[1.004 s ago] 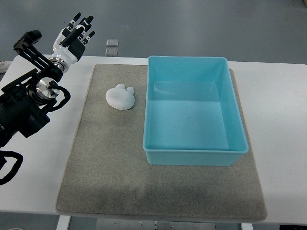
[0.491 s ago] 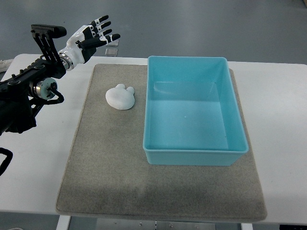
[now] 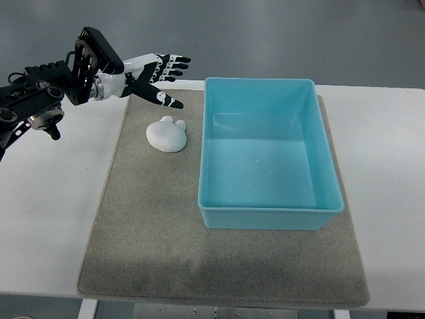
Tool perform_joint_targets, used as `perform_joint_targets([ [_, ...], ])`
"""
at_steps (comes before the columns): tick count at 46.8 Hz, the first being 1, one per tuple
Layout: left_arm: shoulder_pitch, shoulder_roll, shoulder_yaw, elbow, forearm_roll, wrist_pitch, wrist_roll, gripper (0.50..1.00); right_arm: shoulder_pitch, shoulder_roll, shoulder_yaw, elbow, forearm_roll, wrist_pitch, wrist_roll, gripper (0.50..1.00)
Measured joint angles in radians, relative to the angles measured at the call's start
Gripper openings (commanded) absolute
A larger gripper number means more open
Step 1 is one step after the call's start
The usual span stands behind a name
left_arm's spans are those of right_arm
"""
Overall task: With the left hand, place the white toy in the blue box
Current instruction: 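Swing the left hand over the white rabbit toy and lower fingers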
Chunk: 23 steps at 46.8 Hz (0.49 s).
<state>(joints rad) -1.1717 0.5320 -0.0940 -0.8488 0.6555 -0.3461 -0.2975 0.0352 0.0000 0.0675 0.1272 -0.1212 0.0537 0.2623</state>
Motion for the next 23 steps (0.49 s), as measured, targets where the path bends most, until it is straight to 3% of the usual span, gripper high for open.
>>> perform_joint_targets([
  [23, -0.034, 0.073, 0.027, -0.116, 0.412, 0.000, 0.002, 0.988, 0.000, 0.000, 0.000, 0.000, 0.000, 0.000, 0.000, 0.936],
])
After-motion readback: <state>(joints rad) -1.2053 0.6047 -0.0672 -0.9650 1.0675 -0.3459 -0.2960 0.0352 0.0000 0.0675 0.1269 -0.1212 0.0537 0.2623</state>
